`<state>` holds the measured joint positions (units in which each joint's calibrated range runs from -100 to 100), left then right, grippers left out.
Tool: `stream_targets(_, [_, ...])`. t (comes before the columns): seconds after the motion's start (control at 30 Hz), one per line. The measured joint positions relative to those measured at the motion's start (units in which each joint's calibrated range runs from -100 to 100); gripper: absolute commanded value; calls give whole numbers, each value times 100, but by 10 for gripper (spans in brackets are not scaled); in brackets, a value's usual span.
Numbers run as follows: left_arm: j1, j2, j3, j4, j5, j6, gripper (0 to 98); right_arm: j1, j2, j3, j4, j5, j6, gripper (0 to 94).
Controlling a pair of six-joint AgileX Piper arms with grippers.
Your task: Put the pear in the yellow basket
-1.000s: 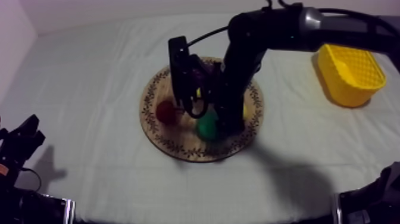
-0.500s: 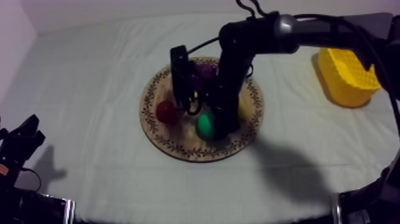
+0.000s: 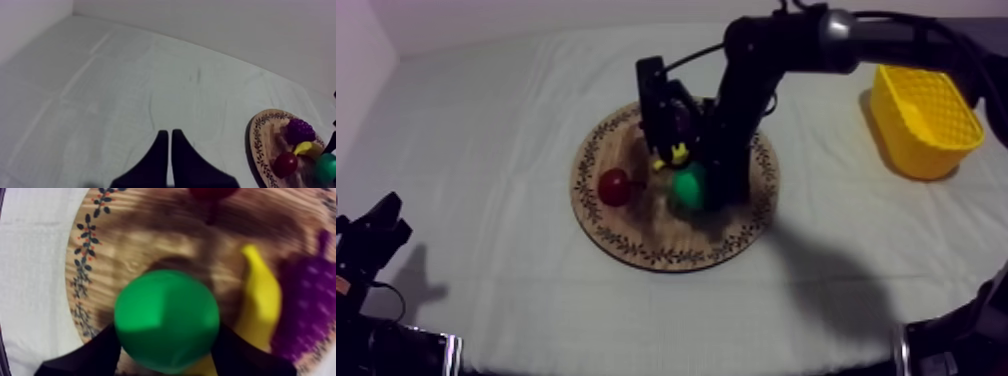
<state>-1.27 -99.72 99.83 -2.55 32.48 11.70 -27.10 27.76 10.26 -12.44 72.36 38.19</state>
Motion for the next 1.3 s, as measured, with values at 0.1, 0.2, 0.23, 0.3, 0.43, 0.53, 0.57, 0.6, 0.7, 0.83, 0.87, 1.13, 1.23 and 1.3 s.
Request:
stream_targets(0.1, [0, 0, 0, 0, 0, 0, 1, 162, -286, -131, 2, 168, -23, 513])
stream_targets(0.2, [0, 0, 0, 0, 0, 0, 1, 374, -648, -270, 2, 382, -51, 507])
stream_targets(0.23, [0, 0, 0, 0, 0, 0, 1, 463, -794, -304, -3, 438, -67, 502])
stream_targets(0.3, [0, 0, 0, 0, 0, 0, 1, 650, -1098, -337, -33, 476, -82, 489])
stream_targets(0.43, [0, 0, 0, 0, 0, 0, 1, 1060, -1678, -345, -76, 548, -186, 473])
stream_targets(0.53, [0, 0, 0, 0, 0, 0, 1, 1398, -2070, -326, -126, 528, -267, 459])
stream_targets(0.57, [0, 0, 0, 0, 0, 0, 1, 1525, -2169, -311, -137, 528, -300, 454])
stream_targets(0.6, [0, 0, 0, 0, 0, 0, 1, 1653, -2278, -283, -137, 495, -345, 451])
stream_targets(0.7, [0, 0, 0, 0, 0, 0, 1, 2017, -2520, -173, -111, 392, -501, 446])
stream_targets(0.83, [0, 0, 0, 0, 0, 0, 1, 2513, -2612, 47, -87, 68, -691, 433])
stream_targets(0.87, [0, 0, 0, 0, 0, 0, 1, 2643, -2616, 115, -81, -27, -739, 431])
stream_targets(1.13, [0, 0, 0, 0, 0, 0, 1, 3477, -2588, 620, 80, -934, -1153, 419])
stream_targets(1.23, [0, 0, 0, 0, 0, 0, 1, 3668, -2513, 829, 106, -1341, -1341, 408])
stream_targets(1.3, [0, 0, 0, 0, 0, 0, 1, 3769, -2435, 958, 104, -1639, -1444, 416])
